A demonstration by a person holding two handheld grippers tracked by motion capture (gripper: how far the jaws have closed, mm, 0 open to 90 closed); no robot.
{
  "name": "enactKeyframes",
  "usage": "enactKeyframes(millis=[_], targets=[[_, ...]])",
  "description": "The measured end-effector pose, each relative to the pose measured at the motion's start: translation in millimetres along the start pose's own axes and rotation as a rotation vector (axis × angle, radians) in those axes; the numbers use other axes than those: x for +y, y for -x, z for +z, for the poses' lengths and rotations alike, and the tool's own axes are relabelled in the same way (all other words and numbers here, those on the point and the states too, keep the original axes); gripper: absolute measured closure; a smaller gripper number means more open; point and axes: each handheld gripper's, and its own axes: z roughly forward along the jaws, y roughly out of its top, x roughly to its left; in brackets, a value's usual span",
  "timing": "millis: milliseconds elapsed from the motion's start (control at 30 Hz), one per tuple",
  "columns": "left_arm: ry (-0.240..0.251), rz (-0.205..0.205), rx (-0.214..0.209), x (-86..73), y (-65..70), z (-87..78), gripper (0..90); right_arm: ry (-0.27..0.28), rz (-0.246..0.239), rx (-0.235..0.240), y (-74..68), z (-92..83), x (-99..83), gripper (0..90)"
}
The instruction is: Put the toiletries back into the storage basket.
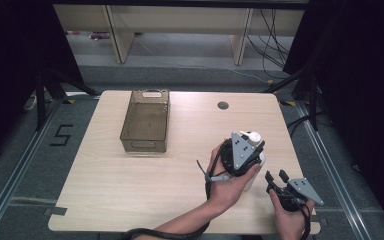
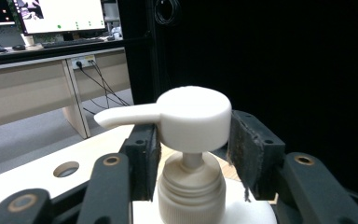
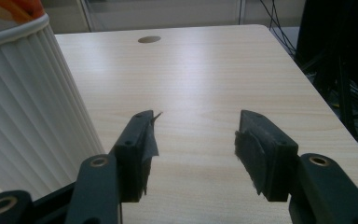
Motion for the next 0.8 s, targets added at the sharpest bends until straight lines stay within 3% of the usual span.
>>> enactKeyframes(millis=[67, 133, 167, 233, 300, 400, 433, 800], targets=[[-0.003, -0.012, 0.004, 1.0, -1.0, 0.3, 57.2, 0.011, 0.011, 0.010, 0.5, 1.1, -0.2, 46.7], [-0.004, -0.014, 0.003, 1.2, -1.4, 0.3, 57.9, 0.012, -0.015, 0.001, 2.0, 0.9, 0.3, 46.7], [-0.005, -0.017, 0.005, 1.6, -0.9, 0.5, 58.1, 0.005, 0.008, 0.004, 0.0, 1.1, 0.2, 46.7], [-0.011, -0.021, -0.006, 2.4, -1.0, 0.7, 58.5, 0.026, -0.022, 0.012, 2.0, 2.8, -0.1, 46.7], [-0.019, -0.030, -0.019, 3.3, -2.4, 0.7, 58.9, 0.021, 0.025, 0.011, -1.2, 2.3, -0.8, 46.7], [-0.021, -0.035, -0.024, 3.6, -3.6, 0.3, 59.0, 0.019, 0.033, 0.014, -1.5, 2.2, -0.5, 46.6], [-0.022, -0.039, -0.031, 3.6, -3.8, -0.2, 59.1, 0.032, -0.014, 0.002, 2.2, 2.7, -0.2, 46.5], [0.001, -0.052, -0.041, 14.4, -14.3, -9.3, 59.3, 0.028, -0.008, 0.007, 2.1, 2.6, -0.1, 46.4]])
